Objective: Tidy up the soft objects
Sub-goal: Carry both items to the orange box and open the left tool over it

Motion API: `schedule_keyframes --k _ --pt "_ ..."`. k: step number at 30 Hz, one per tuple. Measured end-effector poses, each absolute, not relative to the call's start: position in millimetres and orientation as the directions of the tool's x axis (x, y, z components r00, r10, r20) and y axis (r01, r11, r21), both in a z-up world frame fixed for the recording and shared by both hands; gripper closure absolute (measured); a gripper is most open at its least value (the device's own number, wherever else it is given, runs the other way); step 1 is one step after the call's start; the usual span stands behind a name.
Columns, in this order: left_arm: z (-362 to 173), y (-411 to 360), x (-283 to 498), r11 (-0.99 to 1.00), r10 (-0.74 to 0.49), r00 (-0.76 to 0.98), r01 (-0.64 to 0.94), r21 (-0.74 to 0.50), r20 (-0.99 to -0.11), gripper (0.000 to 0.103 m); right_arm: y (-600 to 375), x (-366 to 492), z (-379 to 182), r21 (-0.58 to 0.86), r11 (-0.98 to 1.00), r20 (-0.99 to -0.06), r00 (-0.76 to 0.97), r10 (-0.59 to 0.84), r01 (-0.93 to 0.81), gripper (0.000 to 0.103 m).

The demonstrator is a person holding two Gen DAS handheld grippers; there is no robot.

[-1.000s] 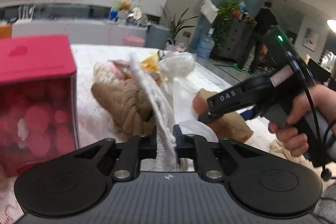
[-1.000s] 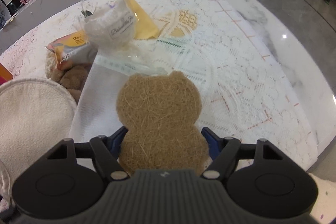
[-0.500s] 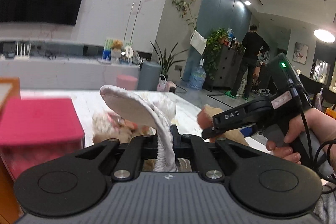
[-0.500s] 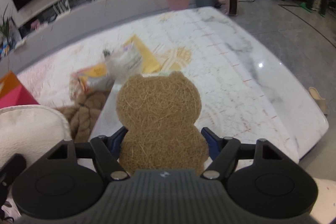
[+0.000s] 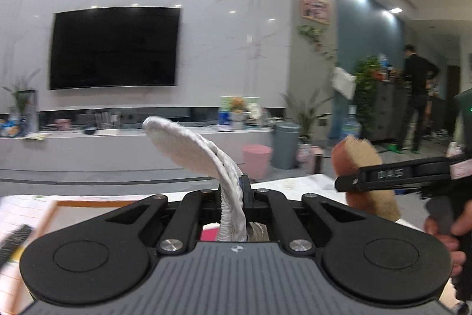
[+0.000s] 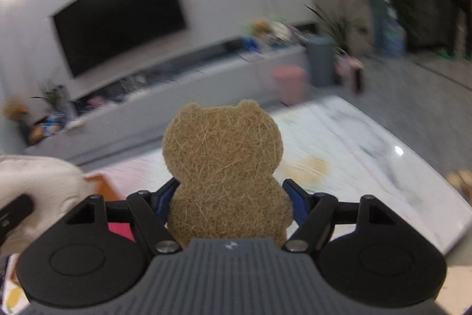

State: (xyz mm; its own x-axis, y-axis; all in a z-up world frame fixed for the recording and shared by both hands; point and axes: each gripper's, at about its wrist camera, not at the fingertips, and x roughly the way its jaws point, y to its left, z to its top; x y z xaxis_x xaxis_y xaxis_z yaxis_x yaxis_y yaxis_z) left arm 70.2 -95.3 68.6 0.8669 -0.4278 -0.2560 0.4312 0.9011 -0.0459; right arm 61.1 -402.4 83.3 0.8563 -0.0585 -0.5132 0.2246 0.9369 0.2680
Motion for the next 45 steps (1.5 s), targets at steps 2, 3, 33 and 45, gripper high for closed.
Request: schedule_keyframes --k 2,3,33,45 --pt "68.6 -72.1 83.2 0.933 -0.355 0.888 0.354 -0.059 -0.292 0.097 -366.9 66.3 97.6 0.273 0.95 -0.477 0.879 -0.003 0.152 0.03" --pt "66.5 -59.7 92.5 0.945 -0.324 0.89 0.317 -0.075 -0.319 0.097 -349.2 70.3 103.2 0.272 0.955 -0.463 0.886 0.026 0.114 0.03" --pt "-51.2 49.5 215.2 0.902 -0.432 0.549 0.249 -0.353 -0.716 0.095 -191.4 130.6 37.2 0.156 0.983 -0.471 0.868 0.158 -0.095 0.03" --pt "-33.4 59.1 201.9 0.99 -0.141 0.535 0.076 -0.119 -0.833 0.041 -185.6 130.1 27.0 0.105 0.988 -0.495 0.855 0.153 -0.117 0.03"
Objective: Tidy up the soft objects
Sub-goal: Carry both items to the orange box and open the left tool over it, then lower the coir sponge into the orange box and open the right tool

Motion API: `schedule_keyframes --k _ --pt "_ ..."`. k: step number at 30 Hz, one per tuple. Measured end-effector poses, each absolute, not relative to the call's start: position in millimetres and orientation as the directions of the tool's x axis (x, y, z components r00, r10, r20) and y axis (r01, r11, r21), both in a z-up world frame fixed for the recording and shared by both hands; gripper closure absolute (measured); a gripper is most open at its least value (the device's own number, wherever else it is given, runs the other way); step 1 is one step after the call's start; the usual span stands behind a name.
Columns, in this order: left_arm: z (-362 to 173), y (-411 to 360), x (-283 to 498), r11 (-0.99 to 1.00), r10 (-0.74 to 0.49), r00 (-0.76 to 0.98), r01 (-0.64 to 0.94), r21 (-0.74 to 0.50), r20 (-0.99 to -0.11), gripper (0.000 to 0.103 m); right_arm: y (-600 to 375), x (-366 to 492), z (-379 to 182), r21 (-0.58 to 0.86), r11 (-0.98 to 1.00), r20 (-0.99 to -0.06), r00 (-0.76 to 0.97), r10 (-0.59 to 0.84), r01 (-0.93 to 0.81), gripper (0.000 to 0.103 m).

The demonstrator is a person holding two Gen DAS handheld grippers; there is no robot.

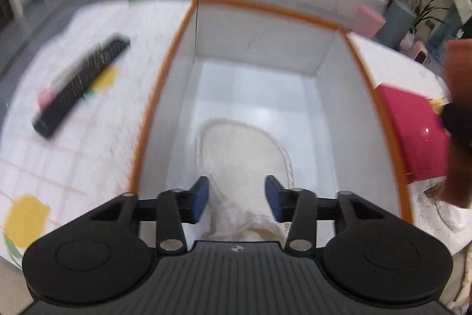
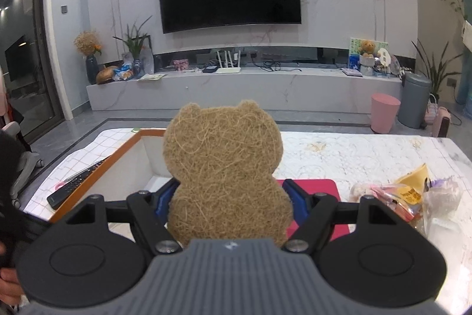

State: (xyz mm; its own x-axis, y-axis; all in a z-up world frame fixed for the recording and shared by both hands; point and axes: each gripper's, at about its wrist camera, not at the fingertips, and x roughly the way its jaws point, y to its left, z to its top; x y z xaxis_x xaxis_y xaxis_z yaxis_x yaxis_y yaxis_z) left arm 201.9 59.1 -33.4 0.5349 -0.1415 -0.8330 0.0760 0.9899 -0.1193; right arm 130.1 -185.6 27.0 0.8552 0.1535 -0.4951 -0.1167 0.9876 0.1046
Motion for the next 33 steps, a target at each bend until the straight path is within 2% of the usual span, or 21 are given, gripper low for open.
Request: schedule_keyframes --k 2,5,8,11,13,17,21,23,33 --pt "-15.7 58.3 190.9 0.994 -0.11 0.606 0.083 -0.075 -0.788 0.035 -183.1 130.6 25.9 0.097 0.986 -0.498 0.85 0.168 -0.138 0.03" --pt "9.0 61.4 175.8 0.998 -0.068 0.696 0.055 -0.041 -0.715 0.032 -180.8 135.6 23.2 0.116 0.98 -0.52 0.83 0.2 -0.163 0.03" --pt "25.9 69.9 164.3 0.999 0.041 0.777 -0.036 0.022 -0.629 0.023 -174.5 140.9 22.0 0.163 0.972 -0.548 0.804 0.232 -0.169 0.03" --pt "27.0 84.2 162.2 0.991 0.137 0.808 -0.111 0.081 -0.572 0.021 -157.4 147.6 22.4 0.193 0.963 -0.574 0.774 0.266 -0.188 0.03" --pt "21.8 93.8 165.4 0.991 0.132 0.806 -0.124 0.054 -0.577 0.021 -139.6 154.7 20.2 0.214 0.953 -0.604 0.738 0.301 -0.214 0.03" --pt "3.1 108.1 172.2 0.991 0.075 0.765 -0.126 -0.034 -0.639 0.021 -101.5 177.4 3.3 0.3 0.921 -0.667 0.637 0.388 -0.247 0.03" --pt "-9.7 119.5 174.2 0.988 0.048 0.749 -0.131 -0.076 -0.66 0.021 -69.8 200.9 -22.2 0.222 0.96 -0.752 0.596 0.28 -0.171 0.03" --pt "-12.1 123.7 174.5 0.987 0.049 0.743 -0.139 -0.082 -0.667 0.021 -59.3 208.1 -32.0 0.229 0.961 -0.771 0.575 0.274 -0.152 0.029" --pt "-12.4 135.1 168.5 0.979 0.025 0.726 -0.156 -0.129 -0.688 0.021 -38.9 213.5 -39.3 0.235 0.967 -0.806 0.536 0.252 -0.102 0.028"
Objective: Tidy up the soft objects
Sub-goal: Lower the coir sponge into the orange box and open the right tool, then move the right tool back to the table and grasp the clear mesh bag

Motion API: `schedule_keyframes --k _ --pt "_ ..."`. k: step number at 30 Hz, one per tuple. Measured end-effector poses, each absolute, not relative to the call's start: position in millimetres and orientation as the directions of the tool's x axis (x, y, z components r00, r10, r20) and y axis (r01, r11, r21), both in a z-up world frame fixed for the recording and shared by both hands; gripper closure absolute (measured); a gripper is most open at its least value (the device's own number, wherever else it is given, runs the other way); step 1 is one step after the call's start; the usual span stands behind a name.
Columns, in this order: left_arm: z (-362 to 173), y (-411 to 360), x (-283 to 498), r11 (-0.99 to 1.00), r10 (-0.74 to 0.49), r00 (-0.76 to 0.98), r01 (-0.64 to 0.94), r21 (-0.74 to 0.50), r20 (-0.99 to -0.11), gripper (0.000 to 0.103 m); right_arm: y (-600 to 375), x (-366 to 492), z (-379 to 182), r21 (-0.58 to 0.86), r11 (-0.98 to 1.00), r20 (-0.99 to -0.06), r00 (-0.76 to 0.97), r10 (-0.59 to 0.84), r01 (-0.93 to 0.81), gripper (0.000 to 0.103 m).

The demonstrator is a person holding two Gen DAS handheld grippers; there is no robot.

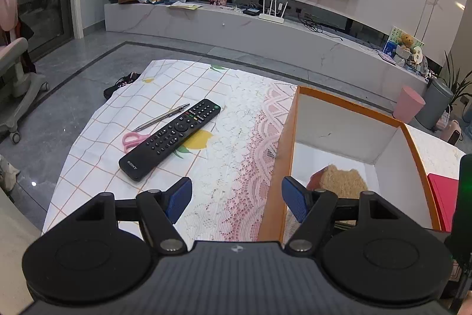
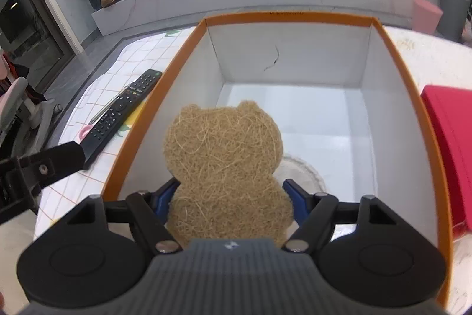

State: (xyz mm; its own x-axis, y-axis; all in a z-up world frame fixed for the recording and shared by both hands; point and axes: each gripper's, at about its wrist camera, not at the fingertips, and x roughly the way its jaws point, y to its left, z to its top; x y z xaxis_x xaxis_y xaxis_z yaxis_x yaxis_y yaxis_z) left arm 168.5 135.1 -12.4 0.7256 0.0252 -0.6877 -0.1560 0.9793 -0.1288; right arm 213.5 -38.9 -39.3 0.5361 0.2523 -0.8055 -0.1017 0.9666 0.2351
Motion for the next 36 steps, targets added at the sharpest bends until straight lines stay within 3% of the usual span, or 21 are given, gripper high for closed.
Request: schedule_keyframes --k 2,8,15,22,30,36 --pt "-12.6 135.7 167.9 0.979 0.031 0.723 -0.161 -0.125 -0.69 0.021 -42.6 215.0 -37.5 0.232 0.966 -0.815 0.52 0.255 -0.109 0.028" --pt "-4.0 137.8 160.2 0.978 0.048 0.745 -0.169 -0.119 -0.665 0.021 -37.3 216.7 -34.7 0.216 0.961 -0.814 0.512 0.274 -0.171 0.013" --pt "15.5 138.8 152.5 0.975 0.078 0.771 -0.192 -0.114 -0.632 0.021 -44.4 209.1 -22.8 0.272 0.936 -0.777 0.522 0.351 -0.225 0.011" --pt "43.5 116.5 137.6 0.982 0.069 0.827 -0.156 -0.109 -0.558 0.021 -74.1 184.9 11.2 0.241 0.92 -0.721 0.577 0.383 -0.308 0.01" --pt "69.6 56.9 127.7 0.988 -0.095 0.872 0.024 -0.153 -0.48 0.021 -155.5 149.8 67.7 0.248 0.929 -0.633 0.679 0.371 -0.276 0.01" --pt "70.4 -18.8 115.6 0.978 -0.21 0.867 0.178 -0.113 -0.453 0.021 -256.3 118.0 106.0 0.183 0.972 -0.554 0.802 0.225 -0.147 0.006"
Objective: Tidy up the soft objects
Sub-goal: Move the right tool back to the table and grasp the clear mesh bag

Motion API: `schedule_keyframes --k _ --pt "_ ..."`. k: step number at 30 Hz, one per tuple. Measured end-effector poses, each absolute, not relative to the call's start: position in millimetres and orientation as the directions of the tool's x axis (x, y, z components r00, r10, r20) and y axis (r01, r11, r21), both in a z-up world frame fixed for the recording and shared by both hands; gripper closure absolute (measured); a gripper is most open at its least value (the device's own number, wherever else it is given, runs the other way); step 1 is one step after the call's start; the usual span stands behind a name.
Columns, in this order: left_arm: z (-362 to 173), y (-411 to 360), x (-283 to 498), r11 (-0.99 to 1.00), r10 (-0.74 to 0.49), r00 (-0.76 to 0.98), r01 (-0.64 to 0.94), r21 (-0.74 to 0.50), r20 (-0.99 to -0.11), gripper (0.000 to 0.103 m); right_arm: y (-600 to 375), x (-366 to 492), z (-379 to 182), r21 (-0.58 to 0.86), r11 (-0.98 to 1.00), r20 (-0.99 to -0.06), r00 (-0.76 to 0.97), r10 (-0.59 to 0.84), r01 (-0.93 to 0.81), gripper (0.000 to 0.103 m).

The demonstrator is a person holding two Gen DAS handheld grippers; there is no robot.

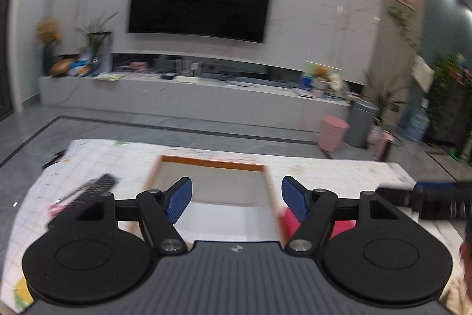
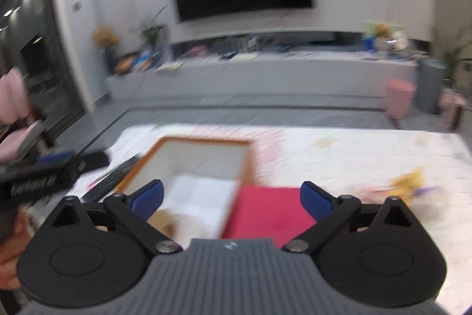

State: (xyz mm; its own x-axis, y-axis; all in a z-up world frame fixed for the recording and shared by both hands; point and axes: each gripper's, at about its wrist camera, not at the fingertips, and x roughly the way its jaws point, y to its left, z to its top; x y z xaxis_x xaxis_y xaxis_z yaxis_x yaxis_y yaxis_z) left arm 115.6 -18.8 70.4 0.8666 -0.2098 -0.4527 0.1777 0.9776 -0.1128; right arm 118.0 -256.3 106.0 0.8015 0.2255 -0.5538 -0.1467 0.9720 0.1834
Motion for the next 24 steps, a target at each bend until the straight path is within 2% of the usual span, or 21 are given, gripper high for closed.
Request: schedule_keyframes --k 5,8,13,19,24 --pt "47.3 -87.7 110.6 0.959 -0.285 0.846 0.25 -0.136 -0.451 0.021 -357.7 114.4 98.1 0.113 0.985 -0.575 0.817 -0.04 0.128 0.003" --pt "21.3 -119.4 116.6 0.93 -0.367 0.798 0.32 -0.179 -0.478 0.021 -413.7 118.7 60.9 0.105 0.944 -0.658 0.734 -0.169 0.312 0.003" --pt "-24.5 -161.5 125.8 0.877 -0.469 0.705 0.441 -0.19 -0.532 0.022 -474.0 126.5 -6.3 0.172 0.898 -0.79 0.602 -0.12 0.404 0.003" --pt "-63.0 -188.3 129.3 0.846 -0.479 0.656 0.523 -0.106 -0.584 0.023 -493.3 156.0 -63.5 0.178 0.865 -0.868 0.489 -0.086 0.469 0.003" --pt "-81.4 -195.7 128.7 0.816 -0.511 0.601 0.563 -0.128 -0.614 0.023 -481.8 174.7 -91.8 0.186 0.864 -0.891 0.45 -0.052 0.468 0.003"
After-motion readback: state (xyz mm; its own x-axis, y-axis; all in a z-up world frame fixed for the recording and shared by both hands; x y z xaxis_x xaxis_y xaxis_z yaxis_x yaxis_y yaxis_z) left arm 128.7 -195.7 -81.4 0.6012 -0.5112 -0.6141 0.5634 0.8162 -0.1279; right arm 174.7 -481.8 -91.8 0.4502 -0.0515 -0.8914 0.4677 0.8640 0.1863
